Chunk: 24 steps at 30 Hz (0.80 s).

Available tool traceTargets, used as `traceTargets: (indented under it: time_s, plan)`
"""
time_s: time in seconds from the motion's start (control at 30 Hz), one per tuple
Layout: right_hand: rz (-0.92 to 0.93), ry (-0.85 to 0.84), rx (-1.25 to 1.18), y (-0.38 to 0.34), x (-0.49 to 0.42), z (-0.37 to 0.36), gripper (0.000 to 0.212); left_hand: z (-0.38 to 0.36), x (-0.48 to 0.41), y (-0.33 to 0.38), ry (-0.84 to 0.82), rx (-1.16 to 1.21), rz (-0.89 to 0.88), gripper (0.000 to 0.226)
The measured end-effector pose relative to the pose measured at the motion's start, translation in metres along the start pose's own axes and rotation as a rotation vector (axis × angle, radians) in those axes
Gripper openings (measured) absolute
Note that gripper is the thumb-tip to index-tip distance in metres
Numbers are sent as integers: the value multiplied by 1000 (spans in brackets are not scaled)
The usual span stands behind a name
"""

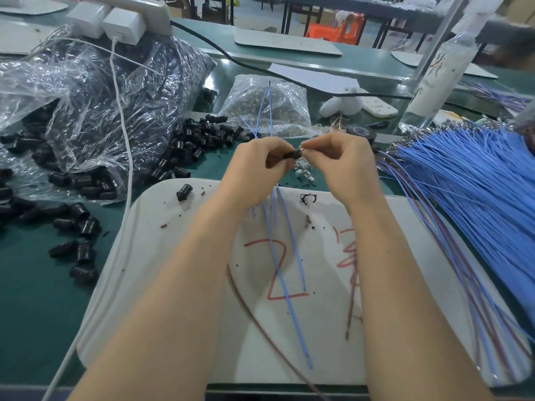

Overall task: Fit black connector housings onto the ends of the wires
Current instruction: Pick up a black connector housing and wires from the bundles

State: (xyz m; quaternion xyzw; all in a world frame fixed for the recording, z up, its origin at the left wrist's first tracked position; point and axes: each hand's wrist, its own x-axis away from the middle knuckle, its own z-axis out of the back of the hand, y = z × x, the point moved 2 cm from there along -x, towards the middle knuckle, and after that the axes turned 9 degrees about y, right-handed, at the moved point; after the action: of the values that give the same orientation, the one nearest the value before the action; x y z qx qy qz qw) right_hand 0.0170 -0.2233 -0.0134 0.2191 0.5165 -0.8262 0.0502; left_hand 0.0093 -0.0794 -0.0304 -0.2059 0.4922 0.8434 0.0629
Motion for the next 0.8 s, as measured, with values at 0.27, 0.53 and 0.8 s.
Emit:
traceTargets:
  time_s: [0.27,0.53,0.8]
  plan:
    - [-69,-127,-58,10,-3,3,20,-2,2,1,-29,10,-15,12]
    - [-177,-110,-252,11,0,-1,19,-3,1,0,2,37,0,11]
    - [-380,-75,-449,19,3,-14,13,-3,1,0,-10,-38,-12,12]
